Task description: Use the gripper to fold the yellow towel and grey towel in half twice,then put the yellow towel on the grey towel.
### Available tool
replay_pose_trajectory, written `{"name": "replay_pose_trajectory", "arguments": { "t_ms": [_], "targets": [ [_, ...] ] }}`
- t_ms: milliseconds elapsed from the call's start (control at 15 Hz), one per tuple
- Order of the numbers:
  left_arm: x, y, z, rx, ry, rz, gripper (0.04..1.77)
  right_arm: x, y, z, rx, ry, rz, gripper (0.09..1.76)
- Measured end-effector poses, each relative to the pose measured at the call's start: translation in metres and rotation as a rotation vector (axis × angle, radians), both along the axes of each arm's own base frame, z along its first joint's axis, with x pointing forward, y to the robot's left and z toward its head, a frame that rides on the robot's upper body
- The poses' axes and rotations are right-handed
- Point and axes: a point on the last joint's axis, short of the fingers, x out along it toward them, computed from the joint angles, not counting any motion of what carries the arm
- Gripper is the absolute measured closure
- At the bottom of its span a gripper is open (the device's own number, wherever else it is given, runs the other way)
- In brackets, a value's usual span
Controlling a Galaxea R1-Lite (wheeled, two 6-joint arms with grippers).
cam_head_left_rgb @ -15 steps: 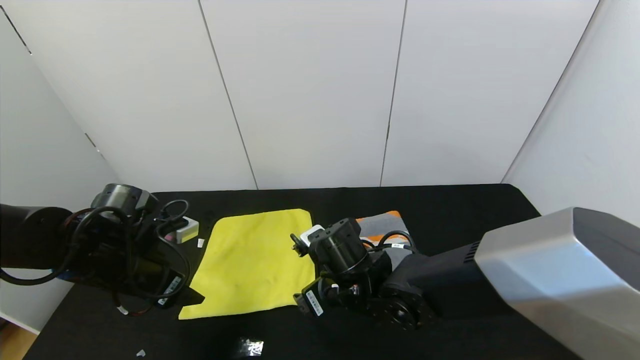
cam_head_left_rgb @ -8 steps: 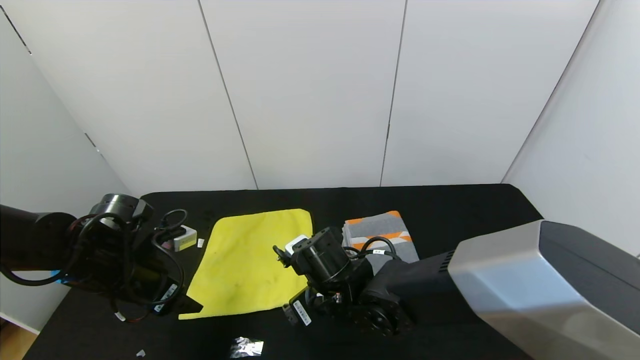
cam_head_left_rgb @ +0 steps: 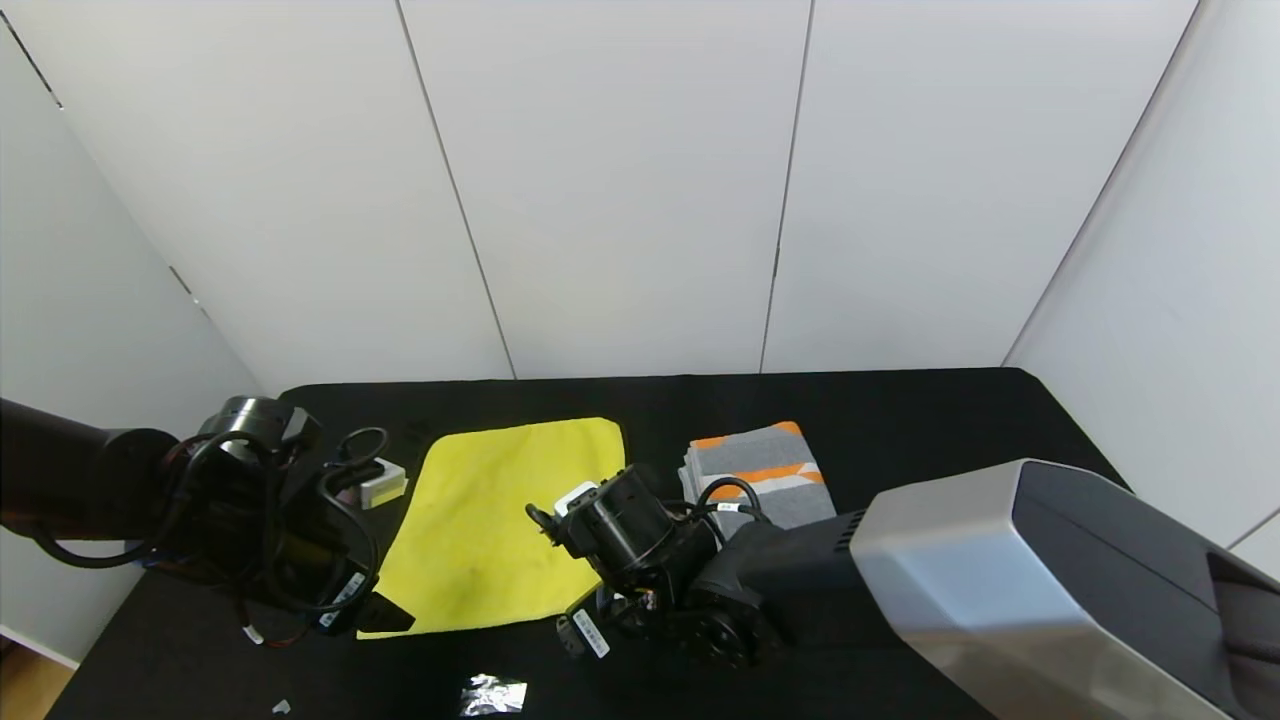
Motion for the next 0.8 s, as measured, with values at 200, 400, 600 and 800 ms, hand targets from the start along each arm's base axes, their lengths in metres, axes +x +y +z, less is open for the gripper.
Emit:
{"name": "replay_pose_trajectory", "arguments": {
  "t_ms": [200,400,600,800],
  "targets": [
    [0.002,-0.003,-0.003,0.006,0.008,-0.008,0.09,0.002,0.004,0.001,-0.030,0.013,-0.014,0.14],
    [0.004,-0.004,-0.008,0.030,0.027,-0.005,0.09,0.005,0.006,-0.002,-0.036,0.012,-0.050,0.14],
    [0.014,-0.005,-0.015,0.057,-0.004,0.005,0.09,0.007,0.009,-0.007,-0.040,0.007,-0.071,0.14],
    [0.019,-0.009,-0.023,0.082,-0.016,-0.002,0.09,0.010,0.010,-0.009,-0.033,0.008,-0.082,0.14]
  ]
}}
